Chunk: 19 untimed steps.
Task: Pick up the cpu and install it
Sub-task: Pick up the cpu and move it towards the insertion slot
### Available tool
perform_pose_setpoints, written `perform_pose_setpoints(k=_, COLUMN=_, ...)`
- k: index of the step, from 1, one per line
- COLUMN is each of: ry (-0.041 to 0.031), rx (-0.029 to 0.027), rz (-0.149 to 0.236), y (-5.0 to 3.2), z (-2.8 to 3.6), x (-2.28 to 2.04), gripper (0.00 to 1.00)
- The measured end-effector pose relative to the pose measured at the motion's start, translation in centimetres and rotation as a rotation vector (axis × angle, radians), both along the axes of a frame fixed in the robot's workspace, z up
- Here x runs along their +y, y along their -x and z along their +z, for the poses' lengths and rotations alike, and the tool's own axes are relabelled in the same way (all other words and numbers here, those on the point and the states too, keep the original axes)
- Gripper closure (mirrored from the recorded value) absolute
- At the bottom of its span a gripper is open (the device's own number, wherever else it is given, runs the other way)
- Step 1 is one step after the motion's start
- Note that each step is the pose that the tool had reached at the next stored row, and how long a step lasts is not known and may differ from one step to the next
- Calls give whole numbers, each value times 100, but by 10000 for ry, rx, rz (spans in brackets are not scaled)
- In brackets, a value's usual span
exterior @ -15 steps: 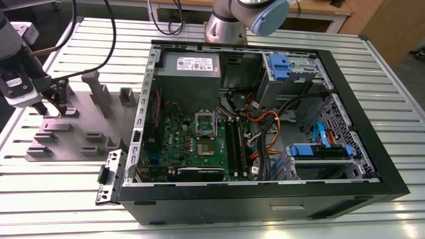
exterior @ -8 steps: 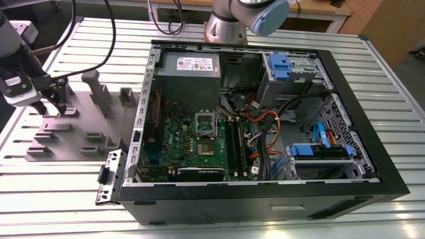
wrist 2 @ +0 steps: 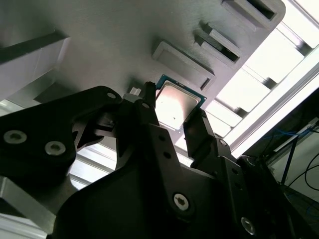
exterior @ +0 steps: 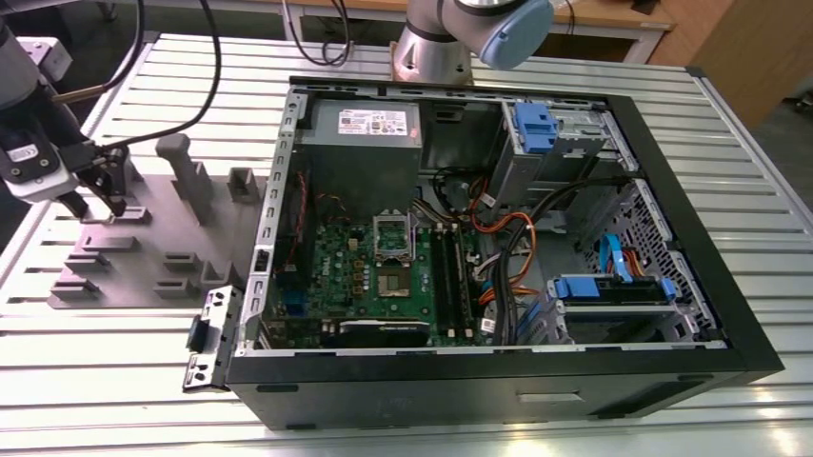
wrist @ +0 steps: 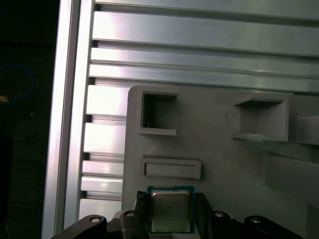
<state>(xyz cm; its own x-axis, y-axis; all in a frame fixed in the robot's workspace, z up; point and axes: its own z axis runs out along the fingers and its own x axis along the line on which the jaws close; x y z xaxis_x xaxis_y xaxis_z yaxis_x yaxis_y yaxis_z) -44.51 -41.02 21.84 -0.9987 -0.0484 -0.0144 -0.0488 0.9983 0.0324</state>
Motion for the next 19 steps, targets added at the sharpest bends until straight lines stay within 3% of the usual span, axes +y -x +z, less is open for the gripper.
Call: perform_pose_setpoints(k=19, ry=-1, rx=-2, rz=0, y=0, z=52, x=0, gripper=53)
